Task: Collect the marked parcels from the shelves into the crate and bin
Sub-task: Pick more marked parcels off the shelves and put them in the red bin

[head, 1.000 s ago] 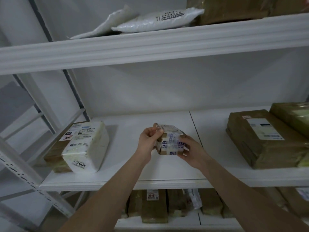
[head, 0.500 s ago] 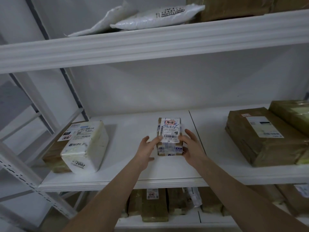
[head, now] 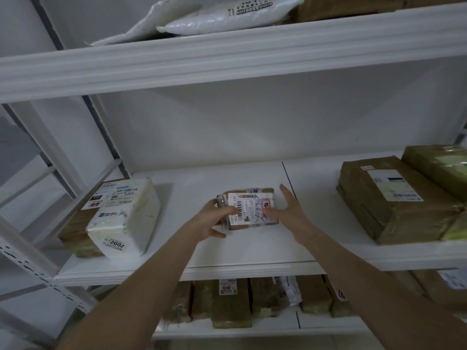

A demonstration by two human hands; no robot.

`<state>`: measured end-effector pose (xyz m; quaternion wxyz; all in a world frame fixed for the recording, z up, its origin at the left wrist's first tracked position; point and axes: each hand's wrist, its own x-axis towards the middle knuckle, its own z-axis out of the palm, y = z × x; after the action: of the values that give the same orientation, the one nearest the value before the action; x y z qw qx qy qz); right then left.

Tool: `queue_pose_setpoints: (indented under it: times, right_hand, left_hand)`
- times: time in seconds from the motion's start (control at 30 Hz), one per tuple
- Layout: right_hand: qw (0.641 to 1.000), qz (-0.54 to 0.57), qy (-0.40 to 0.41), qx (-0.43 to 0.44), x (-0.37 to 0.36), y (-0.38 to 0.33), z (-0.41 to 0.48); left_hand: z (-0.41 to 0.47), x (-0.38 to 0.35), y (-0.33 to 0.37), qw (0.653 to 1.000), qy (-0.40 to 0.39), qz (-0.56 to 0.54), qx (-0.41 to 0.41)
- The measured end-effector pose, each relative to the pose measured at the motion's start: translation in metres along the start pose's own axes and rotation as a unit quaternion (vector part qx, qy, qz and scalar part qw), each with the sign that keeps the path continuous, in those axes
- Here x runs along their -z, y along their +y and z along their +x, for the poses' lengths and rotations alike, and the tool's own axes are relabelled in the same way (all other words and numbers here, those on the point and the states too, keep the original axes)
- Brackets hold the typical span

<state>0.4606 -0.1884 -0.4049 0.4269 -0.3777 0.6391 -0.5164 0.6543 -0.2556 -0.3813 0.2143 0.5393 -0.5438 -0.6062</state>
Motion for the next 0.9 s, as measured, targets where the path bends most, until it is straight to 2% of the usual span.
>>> queue_pose_setpoints:
  times: [0.07, 0.13, 0.23, 0.33, 0.43, 0.57, 0.67, 0.9]
  right_hand:
    - [0.999, 0.02, -0.05, -0.005, 0.001, -0.004, -0.001]
    - [0.997, 0.039, -0.07, -0.022, -0.004, -0.003, -0.004]
    - [0.995, 0.079, -0.036, -0.04, -0.012, 0.002, -0.004]
    - [0.994, 0.096, -0.02, -0.057, -0.015, 0.005, -0.004]
    - [0.989, 0.121, -0.021, -0.08, -0.02, 0.008, -0.004]
    - [0.997, 0.038, -0.011, -0.065, -0.026, 0.013, -0.003]
    - [0.999, 0.011, -0.012, -0.038, -0.028, 0.013, -0.004]
    - [1.0, -0.026, 0.011, -0.011, -0.034, 0.013, -0.008]
  left_hand:
    - [0.0, 0.003, 0.008, 1.0, -0.014, 0.021, -0.014]
    - [0.004, 0.001, 0.013, 0.999, 0.018, -0.006, -0.048]
    - [0.006, -0.006, 0.013, 0.989, 0.089, -0.066, -0.098]
    - [0.006, -0.013, 0.004, 0.981, 0.115, -0.117, -0.107]
    - [0.008, -0.018, -0.011, 0.971, 0.093, -0.202, -0.087]
    - [0.002, -0.023, -0.03, 0.987, 0.044, -0.139, -0.067]
    - [-0.001, -0.021, -0.033, 0.986, 0.023, -0.146, -0.08]
    - [-0.01, -0.017, -0.04, 0.986, 0.019, -0.112, -0.122]
